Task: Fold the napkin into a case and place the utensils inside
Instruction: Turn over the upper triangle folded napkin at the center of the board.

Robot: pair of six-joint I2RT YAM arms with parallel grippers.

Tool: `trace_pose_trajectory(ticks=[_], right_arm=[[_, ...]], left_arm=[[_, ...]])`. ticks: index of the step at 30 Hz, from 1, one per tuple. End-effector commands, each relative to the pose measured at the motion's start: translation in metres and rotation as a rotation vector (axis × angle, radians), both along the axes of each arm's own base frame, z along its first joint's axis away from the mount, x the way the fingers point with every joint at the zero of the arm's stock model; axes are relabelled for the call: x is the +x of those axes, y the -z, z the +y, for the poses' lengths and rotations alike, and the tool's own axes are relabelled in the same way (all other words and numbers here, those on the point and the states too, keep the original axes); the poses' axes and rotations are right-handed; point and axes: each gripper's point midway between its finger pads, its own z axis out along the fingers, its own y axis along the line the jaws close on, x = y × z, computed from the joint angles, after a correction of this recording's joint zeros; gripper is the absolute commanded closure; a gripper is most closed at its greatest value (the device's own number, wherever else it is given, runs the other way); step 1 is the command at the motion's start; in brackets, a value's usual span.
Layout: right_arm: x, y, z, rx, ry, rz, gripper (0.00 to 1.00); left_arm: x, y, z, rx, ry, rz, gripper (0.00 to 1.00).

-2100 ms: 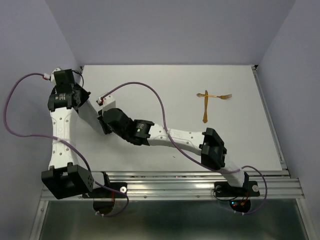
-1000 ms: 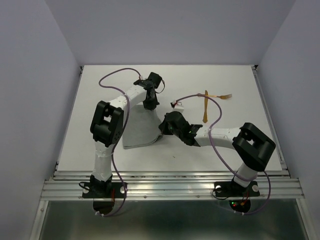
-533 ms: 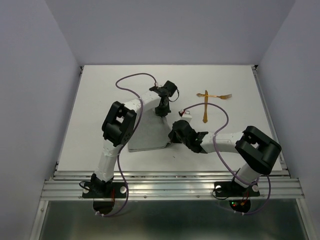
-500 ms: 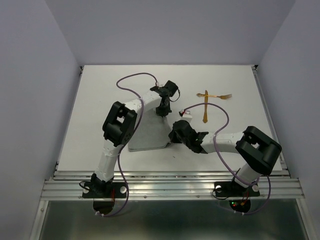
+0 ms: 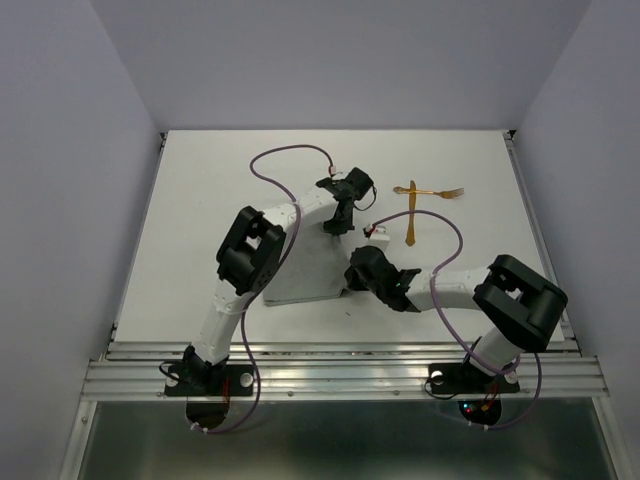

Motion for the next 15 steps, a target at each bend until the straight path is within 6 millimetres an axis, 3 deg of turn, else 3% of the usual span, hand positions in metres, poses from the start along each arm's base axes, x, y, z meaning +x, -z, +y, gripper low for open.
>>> trace_pose_trajectory(ticks=[1, 3, 8, 15], right_arm=[[-0.046, 0.040, -0.021, -0.136, -0.095, 0.146, 0.99], [-0.047, 0.041, -0.022, -0.137, -0.095, 0.147, 0.97], [-0.046, 0.037, -0.023, -0.133, -0.092, 0.134, 0.69], [-0.044, 0.031, -0.024, -0.118, -0.078, 0.120, 0.59]], left_arm=[[0.073, -0.041, 0.010, 0.012, -0.104, -0.283, 1.00], [0.072, -0.038, 0.007, 0.012, -0.095, -0.276, 1.00], [0.066, -0.034, -0.003, 0.008, -0.059, -0.264, 1.00], [0.048, -0.022, -0.009, 0.009, -0.034, -0.227, 1.00]])
